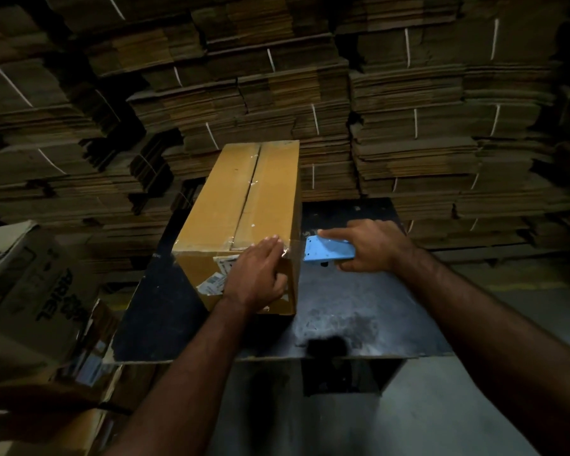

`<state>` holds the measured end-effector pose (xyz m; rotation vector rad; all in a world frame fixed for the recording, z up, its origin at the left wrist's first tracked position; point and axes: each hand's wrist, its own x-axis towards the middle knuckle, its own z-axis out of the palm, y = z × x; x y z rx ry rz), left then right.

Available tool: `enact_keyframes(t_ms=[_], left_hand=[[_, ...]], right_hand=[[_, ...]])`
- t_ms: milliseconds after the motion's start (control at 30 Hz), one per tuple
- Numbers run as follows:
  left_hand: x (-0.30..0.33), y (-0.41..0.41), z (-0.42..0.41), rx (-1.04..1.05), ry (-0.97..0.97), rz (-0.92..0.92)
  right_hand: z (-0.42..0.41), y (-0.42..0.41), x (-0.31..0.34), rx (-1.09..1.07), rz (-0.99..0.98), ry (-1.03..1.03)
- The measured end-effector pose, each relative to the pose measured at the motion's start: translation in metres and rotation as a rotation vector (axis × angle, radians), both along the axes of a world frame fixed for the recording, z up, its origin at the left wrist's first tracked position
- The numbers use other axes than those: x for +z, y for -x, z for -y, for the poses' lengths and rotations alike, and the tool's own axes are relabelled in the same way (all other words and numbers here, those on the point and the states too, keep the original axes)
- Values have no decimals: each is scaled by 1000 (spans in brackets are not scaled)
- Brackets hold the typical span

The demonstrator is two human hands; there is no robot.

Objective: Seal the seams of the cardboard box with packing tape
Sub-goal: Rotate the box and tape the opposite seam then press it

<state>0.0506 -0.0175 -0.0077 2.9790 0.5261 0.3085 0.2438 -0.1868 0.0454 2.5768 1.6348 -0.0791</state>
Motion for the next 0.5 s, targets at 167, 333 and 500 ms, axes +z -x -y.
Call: enact_keyframes(t_ms=[167,333,500], left_hand=[[2,-8,3,-33,-215,-236],[0,-10,7,-15,-227,-276],[3,-3,4,-23,-212,-261]], right_hand=[[-11,8,4,12,58,30],[-38,34,8,25,190,76],[-39,35,2,-11,249,333]])
